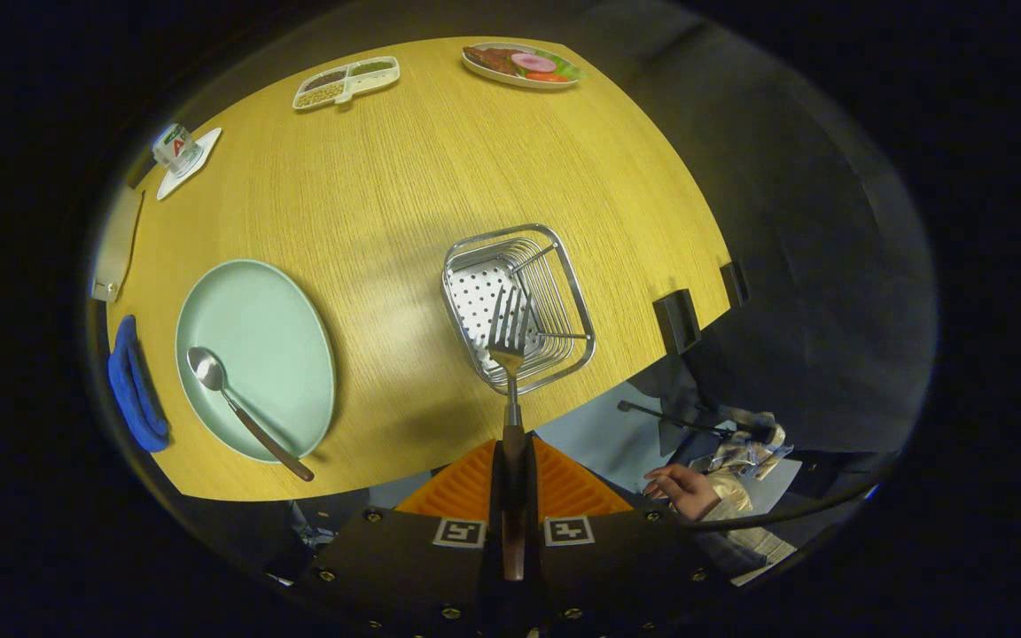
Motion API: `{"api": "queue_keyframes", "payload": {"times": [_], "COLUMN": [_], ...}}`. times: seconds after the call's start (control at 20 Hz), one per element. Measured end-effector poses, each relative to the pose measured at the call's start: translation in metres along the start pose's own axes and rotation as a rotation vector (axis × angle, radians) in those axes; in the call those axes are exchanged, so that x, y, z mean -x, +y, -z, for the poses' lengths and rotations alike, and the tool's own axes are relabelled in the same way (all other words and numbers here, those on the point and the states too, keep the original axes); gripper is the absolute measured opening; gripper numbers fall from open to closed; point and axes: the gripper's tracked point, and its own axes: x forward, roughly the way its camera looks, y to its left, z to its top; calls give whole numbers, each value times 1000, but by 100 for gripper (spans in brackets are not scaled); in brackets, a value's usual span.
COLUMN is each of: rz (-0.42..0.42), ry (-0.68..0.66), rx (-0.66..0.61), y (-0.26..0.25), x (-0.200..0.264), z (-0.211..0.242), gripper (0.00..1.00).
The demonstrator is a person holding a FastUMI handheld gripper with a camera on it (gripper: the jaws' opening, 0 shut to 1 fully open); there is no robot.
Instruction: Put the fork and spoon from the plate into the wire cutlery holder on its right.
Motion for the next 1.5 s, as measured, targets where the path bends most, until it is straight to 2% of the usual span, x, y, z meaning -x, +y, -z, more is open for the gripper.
{"api": "queue_keyframes", "payload": {"times": [0.15,0.35,0.5,1.0,1.5], "rz": [-15,32,50,45,45], "ry": [-11,-34,-51,-94,-166], "rx": [8,30,41,58,168], "y": [6,-1,-3,1,30], "x": [2,5,9,18,37], "z": [-5,-13,-18,-27,-38], "gripper": [10,12,36,37,37]}}
